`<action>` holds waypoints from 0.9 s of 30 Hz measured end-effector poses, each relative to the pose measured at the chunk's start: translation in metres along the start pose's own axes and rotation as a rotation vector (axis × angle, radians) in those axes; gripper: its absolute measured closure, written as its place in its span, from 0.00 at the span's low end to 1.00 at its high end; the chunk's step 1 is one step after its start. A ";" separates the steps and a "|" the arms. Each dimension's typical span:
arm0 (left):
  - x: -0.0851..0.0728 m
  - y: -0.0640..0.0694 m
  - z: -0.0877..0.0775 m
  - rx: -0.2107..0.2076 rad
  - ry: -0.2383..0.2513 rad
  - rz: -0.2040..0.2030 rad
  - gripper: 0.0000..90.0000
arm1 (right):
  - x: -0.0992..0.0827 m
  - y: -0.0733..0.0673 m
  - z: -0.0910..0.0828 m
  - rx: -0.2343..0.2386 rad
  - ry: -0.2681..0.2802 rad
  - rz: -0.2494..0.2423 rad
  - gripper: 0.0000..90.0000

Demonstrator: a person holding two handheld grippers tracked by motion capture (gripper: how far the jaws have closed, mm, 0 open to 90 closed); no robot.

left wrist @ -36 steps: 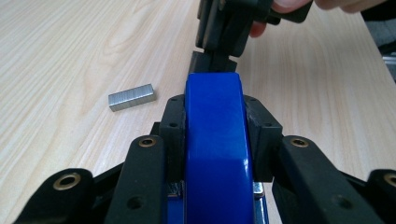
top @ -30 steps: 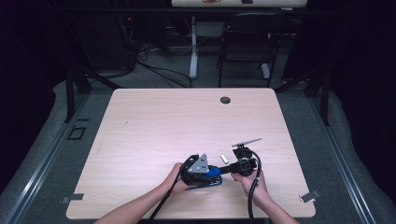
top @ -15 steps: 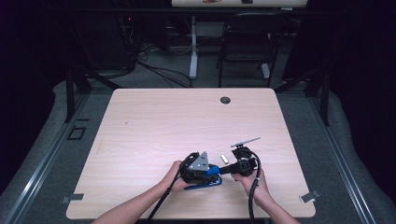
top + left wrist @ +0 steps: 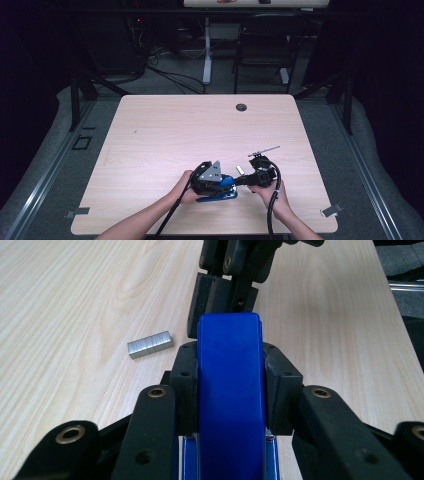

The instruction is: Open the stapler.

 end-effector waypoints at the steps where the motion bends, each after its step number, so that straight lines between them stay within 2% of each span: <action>1: 0.000 0.000 -0.001 -0.003 0.001 0.002 0.73 | 0.001 -0.001 0.000 0.003 0.010 0.000 0.78; 6: 0.001 -0.001 -0.004 -0.011 0.010 0.001 0.73 | 0.004 -0.005 0.001 -0.002 0.025 -0.024 0.78; 9: 0.001 -0.001 -0.006 -0.014 0.005 0.006 0.73 | 0.005 -0.008 0.003 0.013 0.027 -0.029 0.79; 16: 0.002 -0.001 -0.009 -0.010 0.011 0.015 0.73 | 0.004 -0.007 0.007 -0.011 0.005 -0.051 0.81; 27: 0.004 -0.001 -0.019 0.023 -0.007 0.018 0.72 | 0.004 -0.009 0.007 -0.009 -0.006 -0.076 0.90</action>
Point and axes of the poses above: each handheld gripper's, and its own axes: z roughly forward along the jaws, x roughly out of its top, y roughly to its right, the point moved 8 cm from there along z, roughly forward along the jaws, and after that the axes turned 6 degrees about -z, right-handed, at the moved point
